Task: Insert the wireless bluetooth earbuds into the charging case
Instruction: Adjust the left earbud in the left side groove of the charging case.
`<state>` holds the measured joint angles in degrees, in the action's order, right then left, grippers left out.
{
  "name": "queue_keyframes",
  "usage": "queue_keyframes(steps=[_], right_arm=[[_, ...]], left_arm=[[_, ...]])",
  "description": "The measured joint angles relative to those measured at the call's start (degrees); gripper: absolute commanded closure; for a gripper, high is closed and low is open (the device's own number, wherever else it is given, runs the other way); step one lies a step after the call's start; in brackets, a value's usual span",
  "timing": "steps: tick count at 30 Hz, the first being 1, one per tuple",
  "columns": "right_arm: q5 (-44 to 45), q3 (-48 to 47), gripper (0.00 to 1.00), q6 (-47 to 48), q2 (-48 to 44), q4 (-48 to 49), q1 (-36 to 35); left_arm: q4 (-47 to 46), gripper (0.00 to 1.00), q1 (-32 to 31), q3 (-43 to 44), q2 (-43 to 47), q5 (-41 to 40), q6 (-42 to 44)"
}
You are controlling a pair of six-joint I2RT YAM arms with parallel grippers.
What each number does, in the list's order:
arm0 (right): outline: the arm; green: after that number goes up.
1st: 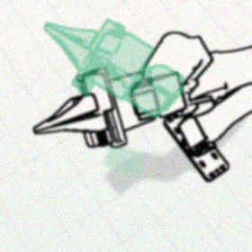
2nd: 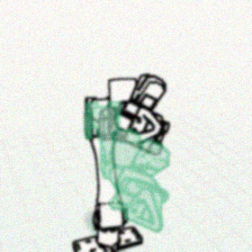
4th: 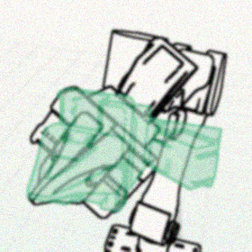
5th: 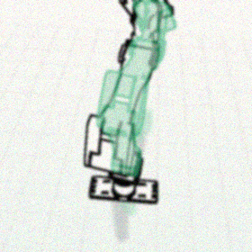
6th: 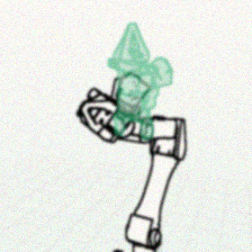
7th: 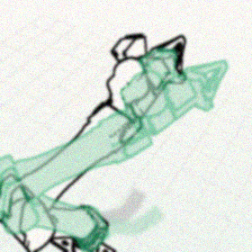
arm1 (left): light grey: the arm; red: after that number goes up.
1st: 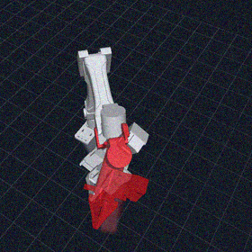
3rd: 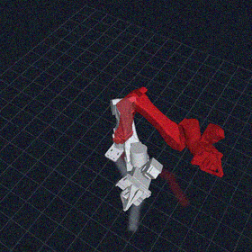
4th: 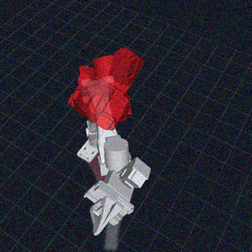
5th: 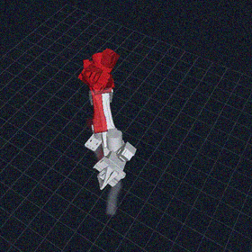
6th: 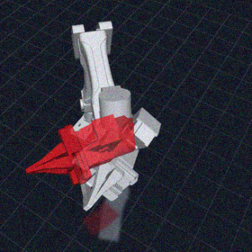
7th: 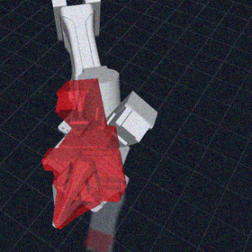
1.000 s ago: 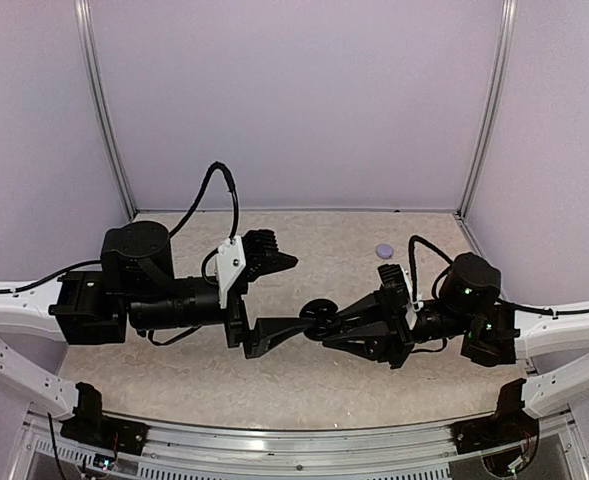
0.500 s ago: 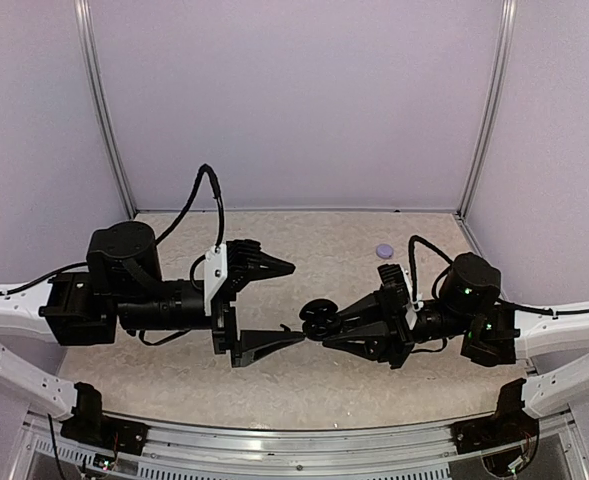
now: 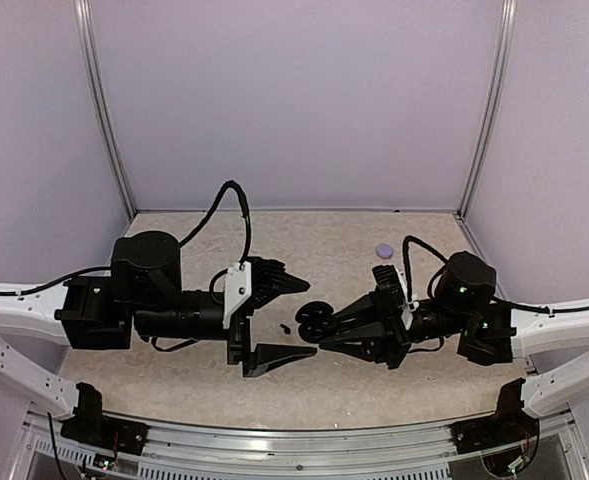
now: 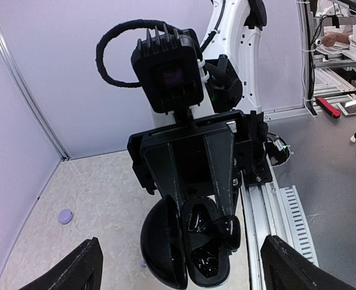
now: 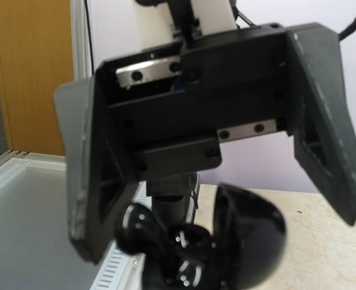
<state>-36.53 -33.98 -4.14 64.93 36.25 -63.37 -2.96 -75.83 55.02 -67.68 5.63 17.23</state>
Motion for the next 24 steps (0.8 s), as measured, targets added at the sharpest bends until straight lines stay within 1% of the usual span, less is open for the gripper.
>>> queue_keyframes(steps=[24], right_arm=[[-1.4, 0.0, 0.97, 0.0, 1.0, 0.0, 0.0]], left_arm=[[-1.8, 0.13, 1.3, 0.0, -0.1, 1.9, -1.7]])
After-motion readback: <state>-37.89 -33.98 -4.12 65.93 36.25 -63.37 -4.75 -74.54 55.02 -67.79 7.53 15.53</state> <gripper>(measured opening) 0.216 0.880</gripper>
